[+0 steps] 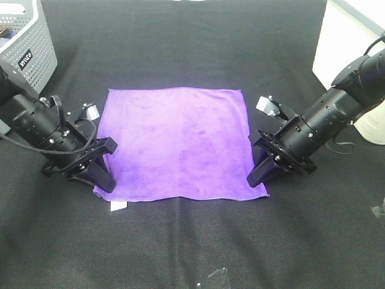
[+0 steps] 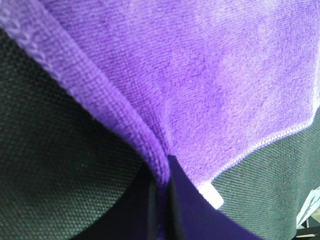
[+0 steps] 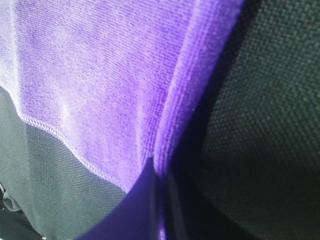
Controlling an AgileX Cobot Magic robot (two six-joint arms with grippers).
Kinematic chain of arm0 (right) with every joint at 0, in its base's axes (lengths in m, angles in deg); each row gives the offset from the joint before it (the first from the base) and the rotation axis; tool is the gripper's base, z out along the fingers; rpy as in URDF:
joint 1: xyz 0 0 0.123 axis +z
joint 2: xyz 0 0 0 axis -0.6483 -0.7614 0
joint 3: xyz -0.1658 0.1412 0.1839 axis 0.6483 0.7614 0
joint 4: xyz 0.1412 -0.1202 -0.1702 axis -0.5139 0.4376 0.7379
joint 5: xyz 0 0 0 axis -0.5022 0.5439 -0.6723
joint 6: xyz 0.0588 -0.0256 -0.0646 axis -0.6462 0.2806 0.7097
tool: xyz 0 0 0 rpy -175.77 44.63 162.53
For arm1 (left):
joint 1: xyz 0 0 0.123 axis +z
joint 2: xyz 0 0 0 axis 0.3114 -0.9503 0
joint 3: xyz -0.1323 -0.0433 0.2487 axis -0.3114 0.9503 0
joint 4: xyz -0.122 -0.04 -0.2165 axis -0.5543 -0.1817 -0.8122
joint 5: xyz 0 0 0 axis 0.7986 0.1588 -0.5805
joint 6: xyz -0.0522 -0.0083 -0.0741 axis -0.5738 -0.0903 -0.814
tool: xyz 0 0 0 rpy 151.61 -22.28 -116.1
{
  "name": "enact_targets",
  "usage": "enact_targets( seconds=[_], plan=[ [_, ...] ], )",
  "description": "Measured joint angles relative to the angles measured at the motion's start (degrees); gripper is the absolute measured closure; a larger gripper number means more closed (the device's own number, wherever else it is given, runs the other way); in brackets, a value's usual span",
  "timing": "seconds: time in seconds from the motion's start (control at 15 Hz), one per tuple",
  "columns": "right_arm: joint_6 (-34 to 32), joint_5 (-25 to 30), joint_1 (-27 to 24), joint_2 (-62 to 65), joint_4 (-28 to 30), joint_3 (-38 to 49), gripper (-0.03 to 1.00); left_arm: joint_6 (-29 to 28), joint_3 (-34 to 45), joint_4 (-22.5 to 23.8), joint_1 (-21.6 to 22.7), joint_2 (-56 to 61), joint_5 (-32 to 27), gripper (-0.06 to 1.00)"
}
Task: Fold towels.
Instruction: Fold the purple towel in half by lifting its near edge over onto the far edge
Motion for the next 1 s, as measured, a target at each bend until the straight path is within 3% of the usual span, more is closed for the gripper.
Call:
enact_targets(
  seconds=[0.47, 0.8, 1.0],
  plan=[
    [-2.69, 5.50, 0.00, -0.06, 1.72, 1.32, 0.96, 1.66, 2.46, 1.38, 0.00, 1.09, -1.55, 0.94],
    [-2.81, 5.56, 0.00, 10.94, 0.57, 10.08, 0.96, 2.52, 12.03, 2.58, 0.00, 12.95, 0.23, 0.94],
    [-3.15, 5.90, 0.00, 15.53, 0.29, 11.97, 0.96, 2.52, 13.75, 2.64, 0.00, 18.68, 0.11, 0.94]
  ],
)
